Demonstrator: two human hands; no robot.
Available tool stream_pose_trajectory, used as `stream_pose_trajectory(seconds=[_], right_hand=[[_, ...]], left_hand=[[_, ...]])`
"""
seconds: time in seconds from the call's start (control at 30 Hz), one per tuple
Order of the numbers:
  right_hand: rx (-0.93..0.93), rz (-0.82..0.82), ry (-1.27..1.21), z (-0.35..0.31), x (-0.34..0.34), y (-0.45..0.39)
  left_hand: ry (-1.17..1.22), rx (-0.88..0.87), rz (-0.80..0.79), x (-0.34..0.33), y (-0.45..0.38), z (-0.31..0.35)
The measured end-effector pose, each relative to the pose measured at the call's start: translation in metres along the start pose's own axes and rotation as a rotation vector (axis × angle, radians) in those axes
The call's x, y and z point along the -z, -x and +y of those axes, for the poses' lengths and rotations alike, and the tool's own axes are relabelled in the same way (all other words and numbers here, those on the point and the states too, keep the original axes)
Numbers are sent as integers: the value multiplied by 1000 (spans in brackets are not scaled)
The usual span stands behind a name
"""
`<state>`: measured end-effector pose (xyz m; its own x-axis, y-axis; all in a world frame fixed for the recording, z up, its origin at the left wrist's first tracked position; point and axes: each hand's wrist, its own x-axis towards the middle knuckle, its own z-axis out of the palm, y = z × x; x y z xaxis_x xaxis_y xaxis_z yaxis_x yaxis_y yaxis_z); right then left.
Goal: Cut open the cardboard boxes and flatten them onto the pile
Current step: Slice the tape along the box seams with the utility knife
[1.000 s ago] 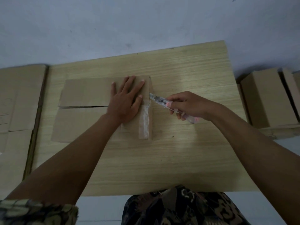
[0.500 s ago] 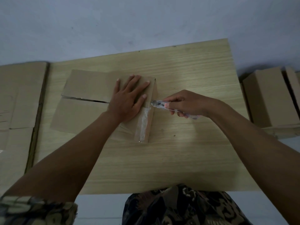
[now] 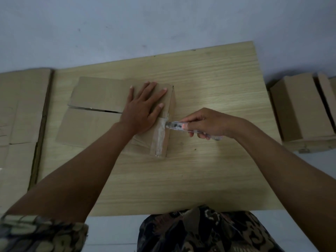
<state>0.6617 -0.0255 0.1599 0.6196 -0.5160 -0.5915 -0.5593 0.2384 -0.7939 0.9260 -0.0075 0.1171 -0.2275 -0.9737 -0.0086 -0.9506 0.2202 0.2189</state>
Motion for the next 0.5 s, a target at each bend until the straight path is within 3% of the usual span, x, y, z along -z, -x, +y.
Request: stream_pose_trajectory(seconds=[0.5], right_hand=[[-78,-54,-111,14,-13,21]], left_hand=[[-4,63,-37,5,-1,4]])
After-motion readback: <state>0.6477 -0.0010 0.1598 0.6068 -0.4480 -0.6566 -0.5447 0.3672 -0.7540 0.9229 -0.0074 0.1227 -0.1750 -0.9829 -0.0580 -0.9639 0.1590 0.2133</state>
